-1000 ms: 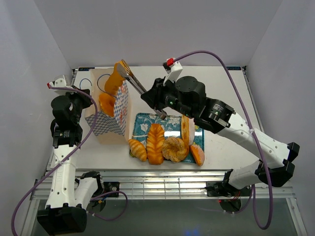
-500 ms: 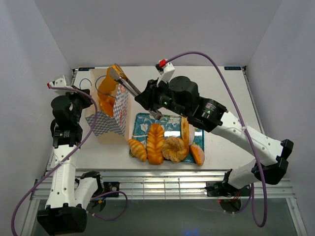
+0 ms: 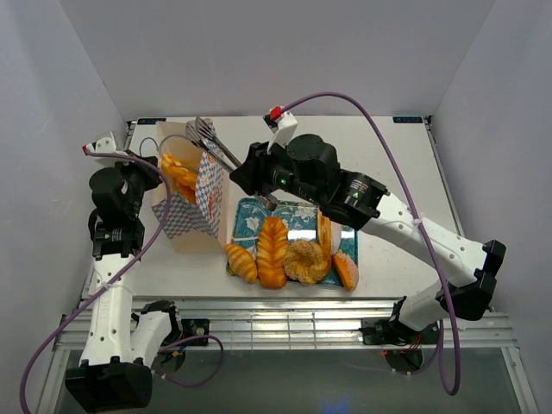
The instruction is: Place the fake bread into the paper bag
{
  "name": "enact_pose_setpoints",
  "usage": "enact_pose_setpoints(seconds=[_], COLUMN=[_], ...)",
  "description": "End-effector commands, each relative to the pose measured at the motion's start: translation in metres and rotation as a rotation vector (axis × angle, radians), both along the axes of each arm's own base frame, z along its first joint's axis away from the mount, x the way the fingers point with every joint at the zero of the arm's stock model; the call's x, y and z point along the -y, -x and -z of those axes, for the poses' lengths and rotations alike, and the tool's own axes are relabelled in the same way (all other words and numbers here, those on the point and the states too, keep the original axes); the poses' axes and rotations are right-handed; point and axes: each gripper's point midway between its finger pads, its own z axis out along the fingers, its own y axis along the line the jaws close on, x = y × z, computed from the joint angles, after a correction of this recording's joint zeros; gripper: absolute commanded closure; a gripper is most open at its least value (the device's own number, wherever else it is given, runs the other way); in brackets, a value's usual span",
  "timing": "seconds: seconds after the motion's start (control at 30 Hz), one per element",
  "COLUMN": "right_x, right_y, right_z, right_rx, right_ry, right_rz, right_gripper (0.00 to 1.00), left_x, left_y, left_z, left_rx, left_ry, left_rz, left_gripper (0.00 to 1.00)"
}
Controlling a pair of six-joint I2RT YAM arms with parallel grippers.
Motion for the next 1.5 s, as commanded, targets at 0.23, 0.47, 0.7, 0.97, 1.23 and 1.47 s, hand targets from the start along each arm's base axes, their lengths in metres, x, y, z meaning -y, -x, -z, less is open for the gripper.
enact_pose_setpoints(seconds=[0.23,0.47,0.7,0.97,1.23,1.47], right_x=[0.002,0.033,0.077,0.124,0.169,0.177], right_y=[0.004,0.009,0.017,0.042,0.074,0.107], right_z=[-0.036,-0.032,0.008,0.083,0.162,0.206], right_rx=[0.054,0.056,0.020,-0.075,-0.200,-0.277], right_ry=[-0.094,-0.094,0.011,0.170,0.331,0.488], right_rz=[-0.009,0.051,0.121,0.130,0.113,-0.052], right_gripper=[0.59,0.60,0.58,0.57,0.55,0.54], left_x=[0.005,0.003,0.002,0.002,0.002,0.004], left_y=[0.004,0.005,0.005,0.005,0.004,0.004], left_z=[-0.001,-0.001,-0.001,0.001,0.003,0.003], left_rx=[0.008,0.008,0.008,0.004,-0.004,-0.004], left_ry=[-0.001,-0.004,-0.009,-0.009,-0.008,-0.004], left_rz=[0.020,0.011,0.005,0.005,0.008,0.017], left_gripper=[1.00,1.00,1.00,1.00,1.00,1.00])
